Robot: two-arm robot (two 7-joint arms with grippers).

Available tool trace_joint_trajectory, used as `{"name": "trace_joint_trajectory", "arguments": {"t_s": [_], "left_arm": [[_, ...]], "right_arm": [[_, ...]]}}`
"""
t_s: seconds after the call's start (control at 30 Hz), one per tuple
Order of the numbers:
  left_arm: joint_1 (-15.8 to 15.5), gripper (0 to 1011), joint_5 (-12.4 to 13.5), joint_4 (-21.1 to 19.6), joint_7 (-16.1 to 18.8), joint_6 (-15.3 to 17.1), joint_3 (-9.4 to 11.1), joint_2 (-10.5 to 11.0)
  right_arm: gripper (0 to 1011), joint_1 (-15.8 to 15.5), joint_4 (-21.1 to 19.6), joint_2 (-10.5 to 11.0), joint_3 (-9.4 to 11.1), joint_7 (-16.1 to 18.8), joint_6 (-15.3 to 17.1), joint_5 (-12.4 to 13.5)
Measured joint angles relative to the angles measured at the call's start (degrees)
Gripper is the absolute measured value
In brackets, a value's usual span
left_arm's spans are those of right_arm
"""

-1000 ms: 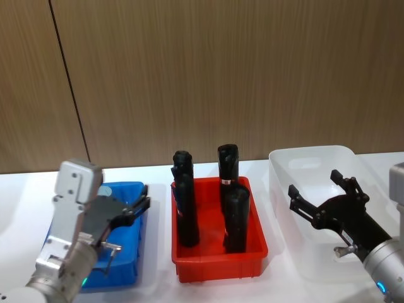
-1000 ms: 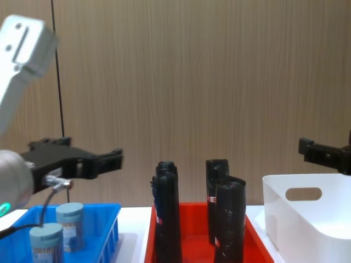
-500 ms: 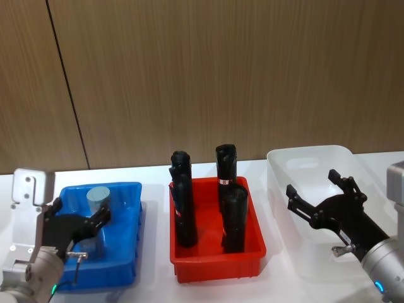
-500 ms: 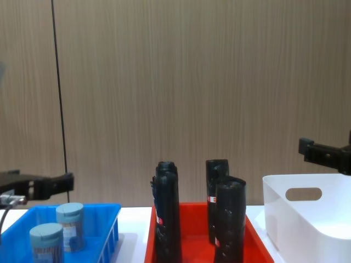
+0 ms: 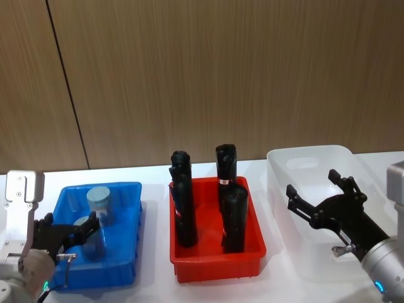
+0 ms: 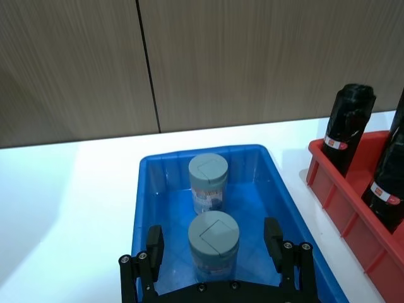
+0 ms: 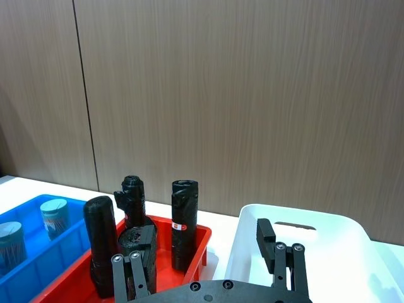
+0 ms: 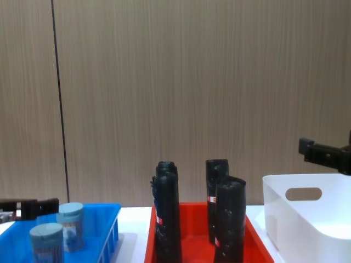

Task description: Pick the cotton swabs from the blue box and place them into the white box.

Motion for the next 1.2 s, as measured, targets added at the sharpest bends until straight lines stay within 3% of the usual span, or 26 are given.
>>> {"name": "trace_joint_trajectory", "arguments": {"t_s": [0.5,1.2], "left_arm": [[-3.74,1004,-1.35,6.73,-3.0,3.66,-0.89,-1.61],[-7.99,1004,-0.64,14.1,-8.79,4.15,-1.14,-3.47]], "right_arm": [[1001,0.0,0.0,0.0,0.0,0.0,0.0,0.0],[1001,0.0,0.0,0.0,0.0,0.0,0.0,0.0]]}}
